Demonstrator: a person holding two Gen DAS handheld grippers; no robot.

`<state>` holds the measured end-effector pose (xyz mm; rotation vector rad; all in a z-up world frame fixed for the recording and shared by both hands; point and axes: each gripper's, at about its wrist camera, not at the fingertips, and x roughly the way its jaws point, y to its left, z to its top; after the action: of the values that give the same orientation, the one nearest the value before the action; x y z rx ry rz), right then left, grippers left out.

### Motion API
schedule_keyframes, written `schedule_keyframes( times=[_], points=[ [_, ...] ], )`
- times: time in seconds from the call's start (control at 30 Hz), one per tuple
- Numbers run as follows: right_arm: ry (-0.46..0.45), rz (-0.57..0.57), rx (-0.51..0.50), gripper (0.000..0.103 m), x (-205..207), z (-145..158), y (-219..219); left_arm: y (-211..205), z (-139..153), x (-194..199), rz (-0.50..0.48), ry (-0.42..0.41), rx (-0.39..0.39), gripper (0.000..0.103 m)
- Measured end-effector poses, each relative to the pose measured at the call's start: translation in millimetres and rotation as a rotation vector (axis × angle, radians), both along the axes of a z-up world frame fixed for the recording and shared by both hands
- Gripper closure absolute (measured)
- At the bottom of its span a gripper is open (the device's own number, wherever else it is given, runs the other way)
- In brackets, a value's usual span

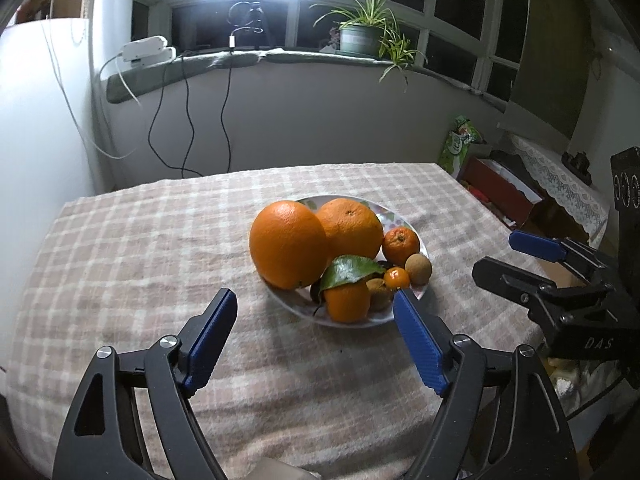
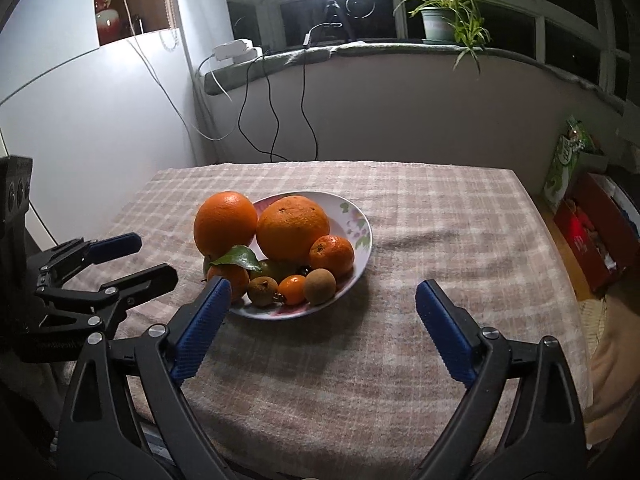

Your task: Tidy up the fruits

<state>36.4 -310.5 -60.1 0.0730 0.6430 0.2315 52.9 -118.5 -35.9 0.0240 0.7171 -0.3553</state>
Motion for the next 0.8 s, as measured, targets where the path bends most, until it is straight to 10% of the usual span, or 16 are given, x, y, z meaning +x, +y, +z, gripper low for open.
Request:
schedule_keyframes(
  times=[0.8],
  points=[
    [-0.001,-0.040,0.032,0.007,-7.1,-1.2,-5.8,1.4,3.5,-8.6,0.009,-0.012,-0.006,0.022]
  ],
)
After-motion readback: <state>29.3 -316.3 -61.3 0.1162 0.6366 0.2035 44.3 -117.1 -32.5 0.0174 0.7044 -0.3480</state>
